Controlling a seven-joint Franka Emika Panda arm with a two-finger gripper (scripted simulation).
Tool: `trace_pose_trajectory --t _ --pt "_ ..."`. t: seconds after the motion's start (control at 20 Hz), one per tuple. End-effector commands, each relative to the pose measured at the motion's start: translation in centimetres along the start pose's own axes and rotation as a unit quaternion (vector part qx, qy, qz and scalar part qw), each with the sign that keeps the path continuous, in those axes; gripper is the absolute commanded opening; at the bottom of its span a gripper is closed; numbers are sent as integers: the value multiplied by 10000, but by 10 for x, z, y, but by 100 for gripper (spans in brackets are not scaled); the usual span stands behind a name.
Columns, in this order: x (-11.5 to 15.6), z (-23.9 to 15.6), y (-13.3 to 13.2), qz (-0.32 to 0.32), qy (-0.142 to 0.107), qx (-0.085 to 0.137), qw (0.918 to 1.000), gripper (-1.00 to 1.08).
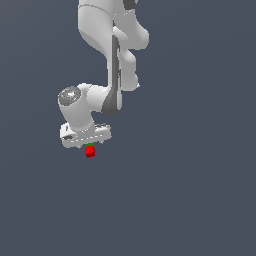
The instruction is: Stack the red cube on top of the green cube.
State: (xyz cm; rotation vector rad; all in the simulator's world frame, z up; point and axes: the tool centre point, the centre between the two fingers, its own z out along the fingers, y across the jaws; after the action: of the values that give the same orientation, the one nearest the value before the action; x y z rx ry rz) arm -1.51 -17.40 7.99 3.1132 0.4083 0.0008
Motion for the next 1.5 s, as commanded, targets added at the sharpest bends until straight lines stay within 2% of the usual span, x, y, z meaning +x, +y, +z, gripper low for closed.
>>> trace_pose_trajectory --t 0.0,0.3,0.8,1.45 --pt "-1 5 9 -92 2 5 10000 100" --pt "-2 12 20 -189 -1 11 9998 100" --pt "-1 12 18 -172 -2 9 9999 100" --pt "-1 60 17 -167 -1 9 9999 100"
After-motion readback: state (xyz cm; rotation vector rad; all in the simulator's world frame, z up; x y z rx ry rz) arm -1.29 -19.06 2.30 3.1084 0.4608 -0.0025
